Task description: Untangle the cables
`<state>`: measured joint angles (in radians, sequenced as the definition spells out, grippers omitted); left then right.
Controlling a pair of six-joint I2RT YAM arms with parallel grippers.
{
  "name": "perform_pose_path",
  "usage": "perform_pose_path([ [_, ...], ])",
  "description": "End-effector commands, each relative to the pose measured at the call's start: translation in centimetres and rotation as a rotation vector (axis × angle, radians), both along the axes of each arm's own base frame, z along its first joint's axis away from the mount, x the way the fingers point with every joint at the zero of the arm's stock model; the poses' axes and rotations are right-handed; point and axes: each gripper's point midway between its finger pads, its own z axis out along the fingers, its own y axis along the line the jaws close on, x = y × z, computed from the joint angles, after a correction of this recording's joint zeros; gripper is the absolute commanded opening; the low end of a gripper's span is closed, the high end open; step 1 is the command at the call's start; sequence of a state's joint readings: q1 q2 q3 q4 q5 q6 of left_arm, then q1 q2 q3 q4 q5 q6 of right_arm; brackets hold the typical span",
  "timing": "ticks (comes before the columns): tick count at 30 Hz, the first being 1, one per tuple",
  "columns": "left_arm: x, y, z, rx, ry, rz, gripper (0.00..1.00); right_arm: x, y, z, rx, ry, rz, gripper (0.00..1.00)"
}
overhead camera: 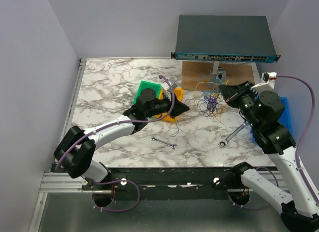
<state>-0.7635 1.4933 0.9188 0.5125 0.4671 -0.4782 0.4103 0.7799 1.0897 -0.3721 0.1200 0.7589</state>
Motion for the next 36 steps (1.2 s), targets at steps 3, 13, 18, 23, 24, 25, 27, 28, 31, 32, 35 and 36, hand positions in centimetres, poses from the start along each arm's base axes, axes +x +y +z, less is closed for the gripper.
perform_pose_path([
  [3, 2.1, 8.0, 0.4, 0.025, 0.109, 0.255, 0.00, 1.3, -7.7, -10.5, -0.198, 0.222, -0.423, 0.01],
  [13, 5.7, 23.8, 1.8, 0.011, 0.271, 0.830, 0.00, 0.5, -12.8, -23.3, -0.344, 0.517, -0.776, 0.03],
  [18, 5.6, 29.3, 1.5, -0.055, 0.322, 1.031, 0.00, -1.1, -15.6, -25.1, -0.305, 0.564, -1.003, 0.15],
  [23, 4.7, 28.2, 4.3, -0.160, 0.198, 0.906, 0.00, 0.6, -13.5, -25.8, -0.415, 0.564, -0.797, 0.69],
  [24, 4.5, 26.9, 5.0, -0.167, 0.183, 0.828, 0.00, 1.4, -12.2, -25.8, -0.422, 0.548, -0.700, 0.72],
  [25, 4.2, 25.7, 5.5, -0.167, 0.176, 0.754, 0.00, 1.8, -11.1, -25.9, -0.451, 0.528, -0.599, 0.74],
  [27, 3.9, 24.0, 6.1, -0.165, 0.173, 0.655, 0.00, 2.5, -7.8, -25.6, -0.444, 0.457, -0.374, 0.78],
  [28, 3.8, 23.5, 6.4, -0.165, 0.173, 0.633, 0.00, 2.6, -6.3, -25.1, -0.437, 0.407, -0.274, 0.83],
  [31, 3.7, 23.0, 7.1, -0.149, 0.160, 0.620, 0.00, 2.3, -3.2, -24.7, -0.411, 0.332, -0.086, 0.89],
  [32, 3.8, 23.0, 7.5, -0.143, 0.156, 0.626, 0.00, 2.3, -2.9, -24.8, -0.411, 0.333, -0.065, 0.92],
  [35, 4.0, 23.1, 8.7, -0.127, 0.154, 0.632, 0.00, 2.6, -2.5, -26.0, -0.446, 0.376, -0.034, 0.92],
  [36, 4.1, 23.0, 9.0, -0.124, 0.157, 0.629, 0.00, 2.8, -2.3, -26.6, -0.460, 0.401, -0.027, 0.93],
])
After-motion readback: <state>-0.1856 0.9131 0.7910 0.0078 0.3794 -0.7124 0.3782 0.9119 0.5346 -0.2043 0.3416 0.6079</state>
